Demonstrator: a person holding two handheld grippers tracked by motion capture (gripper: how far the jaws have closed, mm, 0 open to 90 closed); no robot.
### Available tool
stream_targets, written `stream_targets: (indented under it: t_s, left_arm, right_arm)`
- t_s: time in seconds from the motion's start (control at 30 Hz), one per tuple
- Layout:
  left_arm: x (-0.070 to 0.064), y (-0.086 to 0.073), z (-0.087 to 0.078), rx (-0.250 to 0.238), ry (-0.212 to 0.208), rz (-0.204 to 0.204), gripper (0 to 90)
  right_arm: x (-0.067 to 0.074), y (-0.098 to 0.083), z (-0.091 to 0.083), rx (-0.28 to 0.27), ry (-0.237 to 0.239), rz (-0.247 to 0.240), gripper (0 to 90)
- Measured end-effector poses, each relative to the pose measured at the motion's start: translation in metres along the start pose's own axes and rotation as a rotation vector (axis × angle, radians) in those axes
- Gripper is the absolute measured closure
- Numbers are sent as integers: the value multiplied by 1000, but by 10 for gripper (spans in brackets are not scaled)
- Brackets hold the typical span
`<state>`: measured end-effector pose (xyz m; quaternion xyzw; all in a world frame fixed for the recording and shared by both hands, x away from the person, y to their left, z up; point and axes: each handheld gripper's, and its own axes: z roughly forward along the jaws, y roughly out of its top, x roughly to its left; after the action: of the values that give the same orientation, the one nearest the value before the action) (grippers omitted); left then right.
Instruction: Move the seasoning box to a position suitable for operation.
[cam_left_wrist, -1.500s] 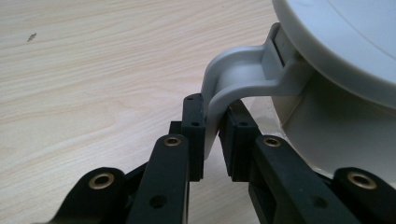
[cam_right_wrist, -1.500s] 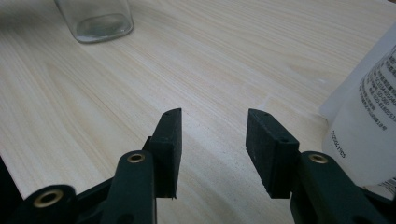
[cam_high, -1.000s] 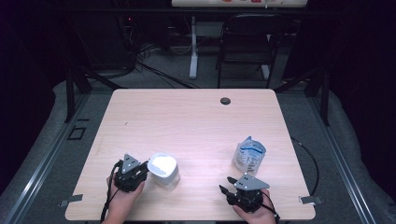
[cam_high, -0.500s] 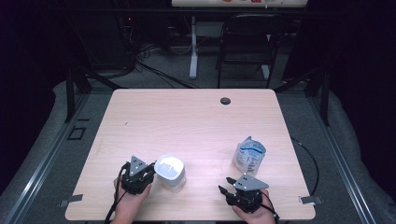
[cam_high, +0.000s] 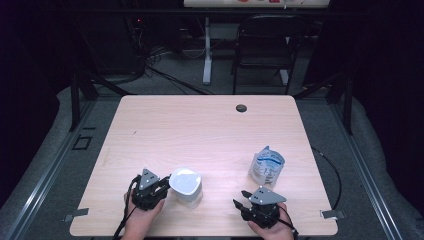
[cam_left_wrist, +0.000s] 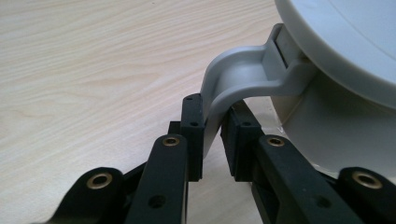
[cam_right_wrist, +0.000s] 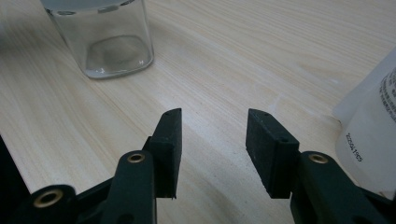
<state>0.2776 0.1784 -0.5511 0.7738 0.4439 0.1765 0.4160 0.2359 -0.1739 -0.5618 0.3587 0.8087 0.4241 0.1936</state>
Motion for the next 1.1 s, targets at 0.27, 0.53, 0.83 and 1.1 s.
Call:
stream_targets:
  t_s: [0.27,0.53,0.83,1.1]
  left_arm:
    - [3,-4,-13,17,-44,71,755]
    - [3,-5,-16,23,-92,89,757]
    - [1,-9,-21,17,-129,71,748]
    - [0,-8,-35,23,-122,99,642]
  right_arm:
    - [12,3,-4,-3,7,-34,553]
    - [13,6,-5,-15,19,-13,539]
    - [13,6,-3,-1,22,-21,537]
    - [10,5,-5,-16,19,6,538]
